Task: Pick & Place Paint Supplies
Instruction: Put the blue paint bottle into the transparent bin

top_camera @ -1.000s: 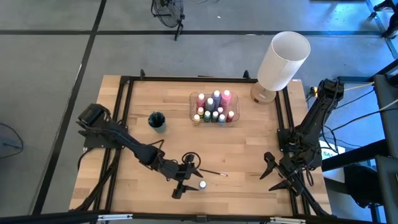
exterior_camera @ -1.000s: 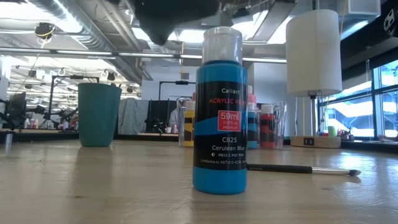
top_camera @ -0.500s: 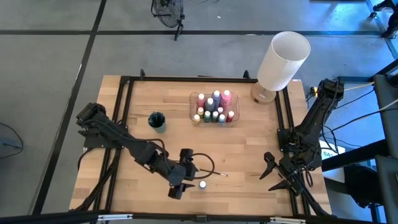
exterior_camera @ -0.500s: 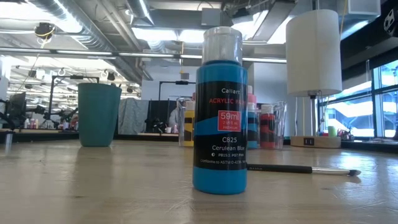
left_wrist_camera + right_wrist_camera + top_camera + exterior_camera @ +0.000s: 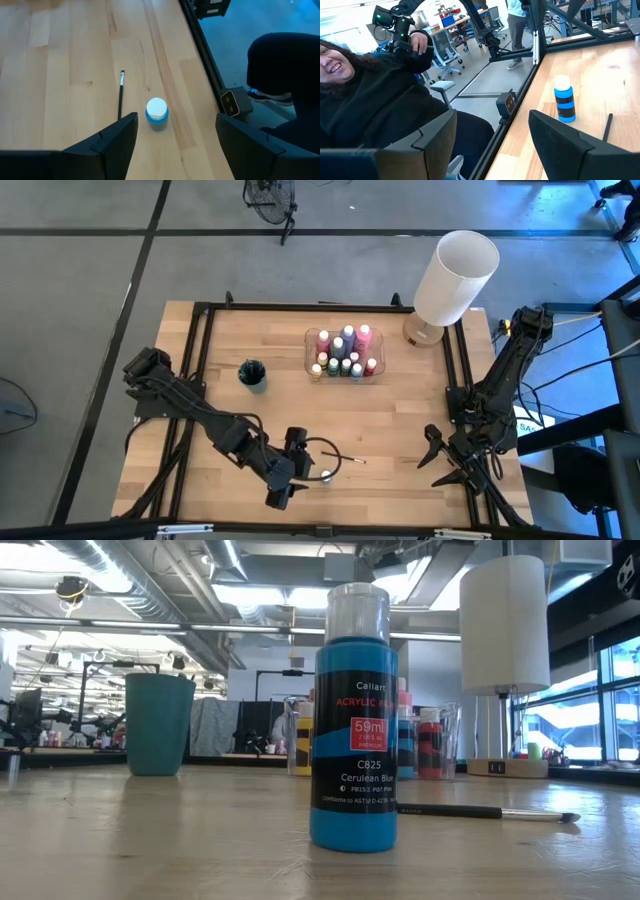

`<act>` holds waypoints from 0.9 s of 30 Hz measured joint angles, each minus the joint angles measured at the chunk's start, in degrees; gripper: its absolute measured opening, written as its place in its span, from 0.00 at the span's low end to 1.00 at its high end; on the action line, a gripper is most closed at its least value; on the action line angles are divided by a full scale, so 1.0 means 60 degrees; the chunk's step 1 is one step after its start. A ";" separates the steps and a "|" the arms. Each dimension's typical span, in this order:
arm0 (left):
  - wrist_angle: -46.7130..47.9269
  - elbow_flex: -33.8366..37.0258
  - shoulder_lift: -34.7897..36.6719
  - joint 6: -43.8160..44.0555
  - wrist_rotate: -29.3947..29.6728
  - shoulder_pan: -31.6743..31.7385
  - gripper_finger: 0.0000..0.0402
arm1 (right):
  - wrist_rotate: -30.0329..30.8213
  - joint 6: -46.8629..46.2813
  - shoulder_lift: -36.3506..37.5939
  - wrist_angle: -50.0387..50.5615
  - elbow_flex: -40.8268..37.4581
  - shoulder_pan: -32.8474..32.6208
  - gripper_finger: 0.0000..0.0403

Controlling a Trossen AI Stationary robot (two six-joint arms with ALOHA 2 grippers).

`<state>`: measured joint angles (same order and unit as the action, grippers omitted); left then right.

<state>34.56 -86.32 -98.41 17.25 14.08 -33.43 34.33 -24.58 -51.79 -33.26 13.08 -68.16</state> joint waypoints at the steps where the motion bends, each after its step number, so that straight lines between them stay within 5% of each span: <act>1: -0.0009 0.0000 -0.0011 0.0002 -0.0002 0.0000 0.66 | 0.0000 -0.0011 0.0000 -0.0011 0.0000 0.0000 0.63; 19: 0.0495 0.0000 -0.0051 -0.1238 -0.1436 0.1335 0.66 | 0.0273 0.0039 0.0000 -0.0080 0.0000 0.0000 0.63; 27: 0.0987 -0.0348 -0.0043 -0.1246 -0.2088 0.1384 0.66 | 0.1996 0.1422 0.0073 -0.0106 0.0000 -0.0002 0.63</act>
<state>40.48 -88.41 -98.67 9.78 1.55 -25.13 46.30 -16.04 -51.35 -33.89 13.08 -68.17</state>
